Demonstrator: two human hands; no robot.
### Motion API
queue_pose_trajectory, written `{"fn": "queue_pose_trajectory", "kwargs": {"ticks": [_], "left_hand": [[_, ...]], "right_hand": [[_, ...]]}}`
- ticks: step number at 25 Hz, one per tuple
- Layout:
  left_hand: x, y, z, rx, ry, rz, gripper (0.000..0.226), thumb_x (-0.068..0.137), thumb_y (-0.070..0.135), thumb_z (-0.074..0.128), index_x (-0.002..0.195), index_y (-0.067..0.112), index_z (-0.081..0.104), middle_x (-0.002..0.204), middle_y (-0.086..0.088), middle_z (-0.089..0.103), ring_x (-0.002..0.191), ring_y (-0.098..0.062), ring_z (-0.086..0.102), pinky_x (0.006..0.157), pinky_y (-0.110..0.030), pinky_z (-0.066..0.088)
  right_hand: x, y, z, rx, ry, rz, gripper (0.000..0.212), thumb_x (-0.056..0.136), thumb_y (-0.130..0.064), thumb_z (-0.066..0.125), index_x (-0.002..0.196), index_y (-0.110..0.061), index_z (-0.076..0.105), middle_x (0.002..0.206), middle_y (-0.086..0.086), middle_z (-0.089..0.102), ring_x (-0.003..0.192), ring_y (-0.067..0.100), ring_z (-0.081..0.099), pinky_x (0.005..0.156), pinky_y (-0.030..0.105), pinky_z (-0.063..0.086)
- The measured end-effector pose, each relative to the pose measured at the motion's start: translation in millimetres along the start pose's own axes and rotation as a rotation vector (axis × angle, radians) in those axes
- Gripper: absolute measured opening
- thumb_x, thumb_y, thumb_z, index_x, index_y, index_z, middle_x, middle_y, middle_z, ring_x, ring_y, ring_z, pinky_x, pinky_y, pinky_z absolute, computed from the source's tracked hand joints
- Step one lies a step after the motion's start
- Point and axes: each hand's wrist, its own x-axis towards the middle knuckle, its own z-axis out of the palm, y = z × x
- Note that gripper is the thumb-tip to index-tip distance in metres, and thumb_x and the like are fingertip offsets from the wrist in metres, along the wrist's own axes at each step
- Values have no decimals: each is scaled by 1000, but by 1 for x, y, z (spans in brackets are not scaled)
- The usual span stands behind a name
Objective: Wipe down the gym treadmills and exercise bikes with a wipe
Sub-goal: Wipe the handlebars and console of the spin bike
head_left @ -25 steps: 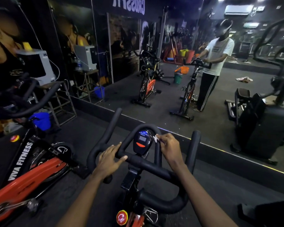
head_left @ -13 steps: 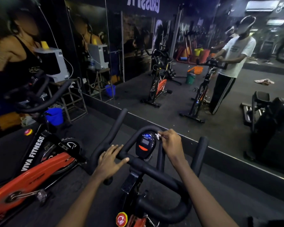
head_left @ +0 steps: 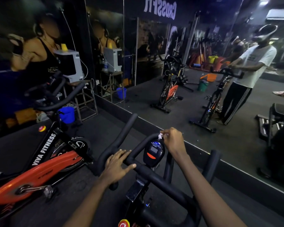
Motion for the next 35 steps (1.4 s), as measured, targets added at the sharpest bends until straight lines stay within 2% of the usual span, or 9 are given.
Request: {"fn": "queue_pose_trajectory", "kwargs": {"ticks": [2, 5, 8, 14, 17, 20, 24, 30, 35], "left_hand": [[3, -3, -2, 4, -14, 18, 100, 65, 96, 17, 151, 44, 24, 158, 13, 24, 148, -7, 12, 118, -37, 6], [7, -14, -9, 35, -59, 78, 96, 69, 91, 16, 152, 43, 22, 158, 12, 25, 149, -6, 11, 119, -38, 2], [6, -23, -9, 86, -33, 156, 105, 66, 93, 2, 153, 38, 23, 160, 11, 23, 149, -6, 10, 118, -37, 1], [7, -33, -3, 41, 1, 90, 71, 87, 76, 27, 150, 44, 27, 163, 11, 13, 150, -6, 4, 119, -38, 1], [9, -35, -3, 22, 14, 87, 61, 93, 66, 39, 149, 44, 29, 162, 12, 14, 150, -6, 3, 120, -39, 2], [8, -33, -2, 33, 11, 83, 68, 89, 73, 35, 149, 42, 30, 162, 11, 17, 150, -6, 6, 120, -39, 3], [7, -36, -3, 74, 99, 23, 86, 78, 76, 12, 151, 34, 30, 161, 10, 22, 150, -9, 12, 119, -41, 5], [4, -45, -12, 112, 7, 9, 59, 99, 55, 30, 154, 41, 16, 163, 13, 11, 151, -12, 5, 119, -44, 3], [2, -48, -10, 97, 35, 26, 57, 101, 47, 40, 153, 42, 18, 163, 13, 14, 150, -12, 8, 120, -44, 5]], "right_hand": [[10, -10, -2, -35, -36, 18, 25, 83, -3, 61, 99, -12, 78, 100, 12, 74, 95, 26, 69, 72, 15, 40], [20, -23, -1, -154, -115, 50, 15, 82, -6, 60, 88, 3, 71, 93, 27, 70, 93, 44, 64, 72, 36, 48], [27, -43, 7, -268, -163, 60, 14, 81, -9, 63, 82, 5, 61, 91, 29, 67, 89, 45, 64, 65, 36, 44], [11, -82, 59, -537, -258, -118, 27, 89, 2, 51, 115, 3, 58, 123, 22, 57, 114, 37, 58, 93, 39, 48], [2, -86, 63, -624, -272, -184, 28, 89, 3, 51, 117, 1, 58, 126, 19, 52, 116, 35, 55, 91, 39, 48], [-18, -82, 67, -663, -343, -302, 27, 89, 1, 52, 115, 3, 60, 128, 19, 51, 115, 36, 56, 86, 43, 50], [-38, -83, 80, -629, -344, -343, 33, 88, 4, 51, 121, 1, 53, 127, 18, 48, 116, 34, 52, 86, 42, 49], [-58, -74, 94, -443, -322, -342, 18, 86, 3, 53, 103, 1, 59, 115, 18, 50, 99, 38, 57, 74, 44, 49], [-84, -54, 100, -322, -332, -388, 8, 89, -3, 52, 90, -6, 60, 103, 12, 53, 87, 33, 59, 73, 41, 49]]}}
